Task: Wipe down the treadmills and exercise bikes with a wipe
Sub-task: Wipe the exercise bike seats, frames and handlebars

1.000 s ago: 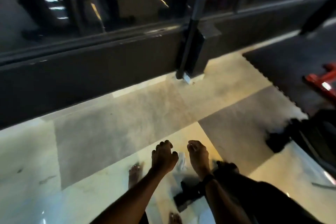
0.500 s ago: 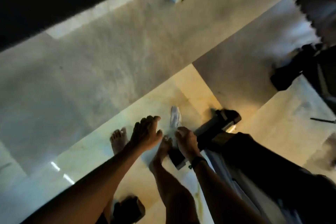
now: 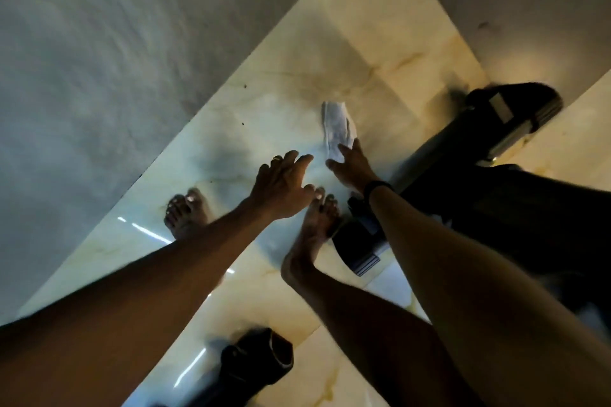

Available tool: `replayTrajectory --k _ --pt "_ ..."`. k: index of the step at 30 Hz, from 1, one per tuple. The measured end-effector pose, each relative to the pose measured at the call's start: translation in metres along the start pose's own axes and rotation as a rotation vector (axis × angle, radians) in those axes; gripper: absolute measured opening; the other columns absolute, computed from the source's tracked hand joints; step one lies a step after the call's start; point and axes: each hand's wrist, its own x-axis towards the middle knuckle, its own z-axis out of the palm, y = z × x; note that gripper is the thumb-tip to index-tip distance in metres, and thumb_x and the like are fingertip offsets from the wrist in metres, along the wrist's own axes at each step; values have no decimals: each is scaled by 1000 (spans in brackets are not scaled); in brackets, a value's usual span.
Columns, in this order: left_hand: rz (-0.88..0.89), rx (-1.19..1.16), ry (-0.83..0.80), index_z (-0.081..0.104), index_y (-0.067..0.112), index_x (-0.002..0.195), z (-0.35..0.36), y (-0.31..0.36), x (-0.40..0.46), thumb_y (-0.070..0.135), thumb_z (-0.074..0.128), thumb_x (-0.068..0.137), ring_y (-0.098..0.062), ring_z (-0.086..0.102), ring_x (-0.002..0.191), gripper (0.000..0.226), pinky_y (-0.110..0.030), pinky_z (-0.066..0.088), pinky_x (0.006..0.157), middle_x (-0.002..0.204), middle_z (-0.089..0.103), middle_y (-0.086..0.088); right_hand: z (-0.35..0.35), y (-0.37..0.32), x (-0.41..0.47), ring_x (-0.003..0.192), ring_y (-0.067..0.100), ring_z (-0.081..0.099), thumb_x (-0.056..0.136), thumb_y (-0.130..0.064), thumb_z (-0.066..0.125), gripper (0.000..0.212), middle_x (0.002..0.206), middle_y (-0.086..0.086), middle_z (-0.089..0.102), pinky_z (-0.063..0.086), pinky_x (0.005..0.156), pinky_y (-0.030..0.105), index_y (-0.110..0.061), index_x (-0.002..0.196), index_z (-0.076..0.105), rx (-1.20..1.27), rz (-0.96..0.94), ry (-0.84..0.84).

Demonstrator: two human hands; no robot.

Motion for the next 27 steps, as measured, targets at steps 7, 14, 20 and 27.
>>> replayTrajectory --k 7,14,20,27 --pt "-47 -5 -58 23 21 156 -6 -3 -11 33 53 97 -32 26 145 67 -44 22 115 163 18 -6 17 -3 -20 136 27 39 101 -25 52 44 145 13 39 33 103 33 0 137 45 15 -40 28" --pt "-87 -125 35 27 14 153 -81 31 -107 28 57 96 -34 34 141 66 -45 33 112 156 31 -11 -8 -79 -164 92 21 62 91 -14 70 19 103 6 66 50 79 33 -7 107 63 286 -188 203" --pt "-34 -190 80 31 18 151 -168 60 -209 16 57 93 -33 39 137 64 -40 36 106 150 39 -11 -78 -154 -280 76 24 64 87 -8 67 17 90 8 68 47 53 15 -5 104 66 364 -192 281" --pt "-13 -302 312 38 16 146 -261 89 -334 18 56 94 -32 43 132 55 -39 38 100 142 44 -13 -173 -239 -425 62 13 55 93 -22 66 15 78 3 65 36 48 7 -8 86 67 422 -323 498"
